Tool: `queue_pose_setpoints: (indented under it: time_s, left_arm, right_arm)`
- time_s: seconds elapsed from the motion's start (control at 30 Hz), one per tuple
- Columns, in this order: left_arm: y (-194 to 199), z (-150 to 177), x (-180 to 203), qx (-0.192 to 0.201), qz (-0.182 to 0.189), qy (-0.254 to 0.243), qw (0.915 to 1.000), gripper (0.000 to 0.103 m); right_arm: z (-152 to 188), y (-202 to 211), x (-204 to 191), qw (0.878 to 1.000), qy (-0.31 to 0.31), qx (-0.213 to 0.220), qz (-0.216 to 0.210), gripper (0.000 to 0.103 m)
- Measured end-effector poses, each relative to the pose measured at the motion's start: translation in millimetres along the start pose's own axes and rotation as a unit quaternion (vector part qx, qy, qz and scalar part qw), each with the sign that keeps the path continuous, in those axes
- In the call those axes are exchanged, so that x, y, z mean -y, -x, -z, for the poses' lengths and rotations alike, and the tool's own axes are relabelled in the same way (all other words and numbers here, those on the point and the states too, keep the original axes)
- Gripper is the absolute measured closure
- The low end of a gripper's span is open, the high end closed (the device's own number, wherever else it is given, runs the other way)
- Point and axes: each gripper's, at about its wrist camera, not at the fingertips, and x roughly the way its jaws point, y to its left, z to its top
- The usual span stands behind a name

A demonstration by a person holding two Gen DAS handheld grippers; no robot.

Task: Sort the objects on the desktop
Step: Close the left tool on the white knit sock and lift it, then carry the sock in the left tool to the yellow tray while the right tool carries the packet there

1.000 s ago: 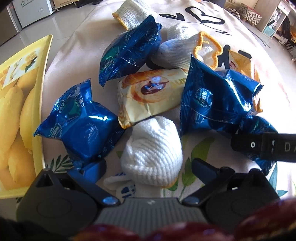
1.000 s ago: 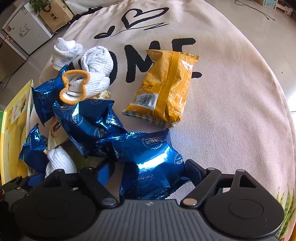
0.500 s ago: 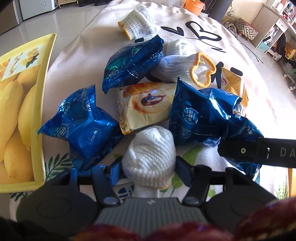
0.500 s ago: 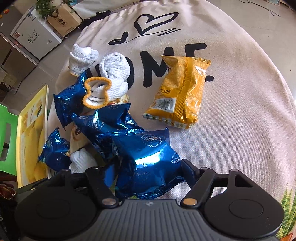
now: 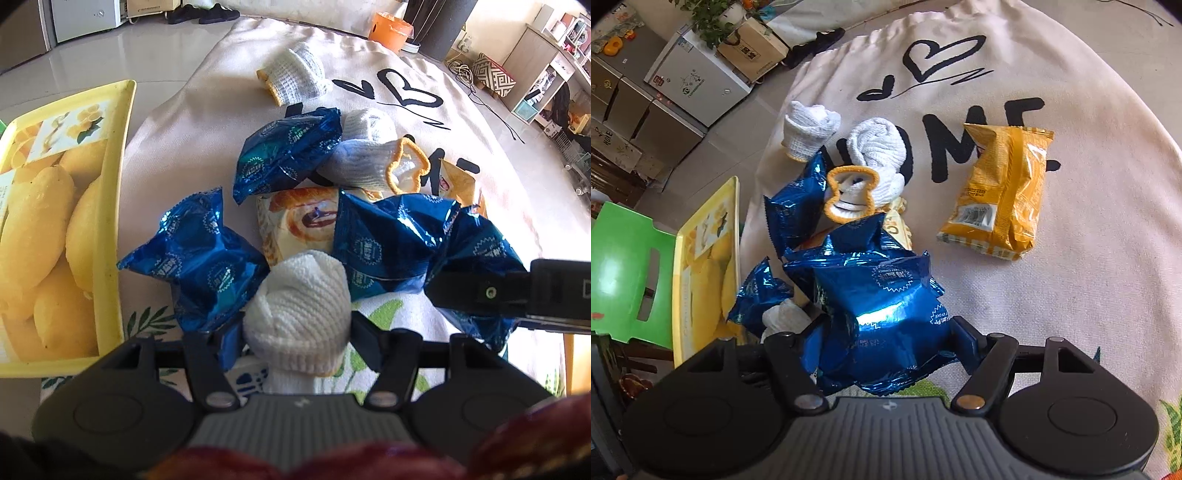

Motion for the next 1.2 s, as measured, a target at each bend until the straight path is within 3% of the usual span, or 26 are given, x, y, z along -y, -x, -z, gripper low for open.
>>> queue_pose_setpoints:
  time_s: [0.23,0.33,0.5,0.8,1.0,1.2]
  left_arm:
    - [11.7,-3.9,-6.1,0.011,0.002,0.012,0.9999,0.043]
    - [18.9,-6.5,-9.4,0.021,0.005,0.019,0.9996,0.043]
    - [26.1,-12.3,-17.3,0.034,0.001,0.034,0.9988,0.043]
    - [36.4,-24.3,-40.6,0.054,-0.012,0.076,0.9955,0.043]
    - [43.0,-32.8,-72.9,0.07,-0.045,0.131,0.9879,0.043]
    - [47.7,-36.9,-113.0,0.079,-0.084,0.204,0.9722,0.043]
  right_arm:
    - [-0.5,1.8,-6.7,1.0,0.003,0.001,-0.025,0.034]
    - [-3.7,14.1,-10.3,0.999,0.005,0.027,-0.047,0.034]
    - [-9.5,24.6,-17.1,0.997,0.012,0.058,-0.042,0.034]
    - [-13.2,14.7,-47.9,0.995,0.035,0.057,-0.077,0.034]
    - [-16.0,0.8,-72.1,0.993,0.054,0.052,-0.091,0.034]
    - [-15.1,-21.4,-95.7,0.992,0.069,0.036,-0.101,0.034]
